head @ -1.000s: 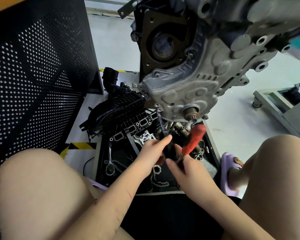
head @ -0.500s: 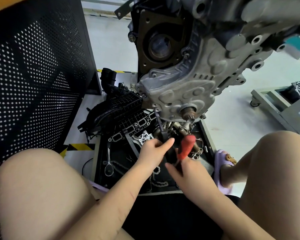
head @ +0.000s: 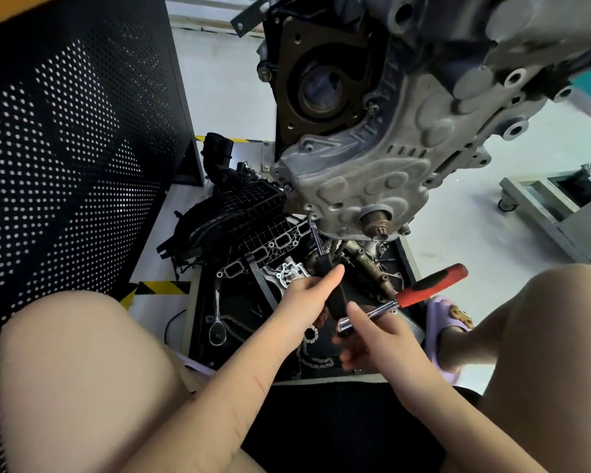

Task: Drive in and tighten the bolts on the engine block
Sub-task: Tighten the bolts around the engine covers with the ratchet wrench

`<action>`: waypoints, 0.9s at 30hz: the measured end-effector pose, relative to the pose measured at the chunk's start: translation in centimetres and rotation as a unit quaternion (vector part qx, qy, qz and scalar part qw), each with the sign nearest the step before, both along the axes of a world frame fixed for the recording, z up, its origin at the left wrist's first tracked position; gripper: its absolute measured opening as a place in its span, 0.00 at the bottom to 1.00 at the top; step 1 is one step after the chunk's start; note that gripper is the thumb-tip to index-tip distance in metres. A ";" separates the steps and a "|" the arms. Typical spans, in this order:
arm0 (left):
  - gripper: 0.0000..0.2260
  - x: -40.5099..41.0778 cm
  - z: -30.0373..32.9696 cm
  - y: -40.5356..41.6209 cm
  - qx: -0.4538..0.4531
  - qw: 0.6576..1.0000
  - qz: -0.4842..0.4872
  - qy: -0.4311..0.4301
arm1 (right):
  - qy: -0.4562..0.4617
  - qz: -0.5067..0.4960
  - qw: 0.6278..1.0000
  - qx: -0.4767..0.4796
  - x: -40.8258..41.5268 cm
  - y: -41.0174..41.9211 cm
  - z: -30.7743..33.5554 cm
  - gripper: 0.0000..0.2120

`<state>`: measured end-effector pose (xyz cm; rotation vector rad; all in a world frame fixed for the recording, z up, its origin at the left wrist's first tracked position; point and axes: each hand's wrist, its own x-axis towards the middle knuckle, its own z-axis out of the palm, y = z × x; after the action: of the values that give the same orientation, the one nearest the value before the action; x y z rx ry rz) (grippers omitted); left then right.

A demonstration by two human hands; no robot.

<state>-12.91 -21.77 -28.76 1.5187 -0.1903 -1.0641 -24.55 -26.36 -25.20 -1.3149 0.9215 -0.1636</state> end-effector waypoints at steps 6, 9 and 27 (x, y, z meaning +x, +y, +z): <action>0.16 -0.1 -0.6 -0.1 -0.001 0.999 0.038 -0.025 | 0.099 0.208 0.866 -0.445 0.1 -0.1 -0.3 0.09; 0.13 0.0 -0.5 0.1 0.001 0.999 0.034 -0.020 | 0.071 0.182 0.904 -0.380 0.1 0.1 -0.6 0.08; 0.16 -0.2 -0.5 -0.3 0.049 0.998 -0.005 -0.037 | 0.011 -0.044 0.996 0.071 0.4 0.5 -0.6 0.17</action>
<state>-13.15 -22.11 -29.28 1.6486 -0.1990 -1.0390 -24.14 -25.82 -25.79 -1.1478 0.9923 -0.1511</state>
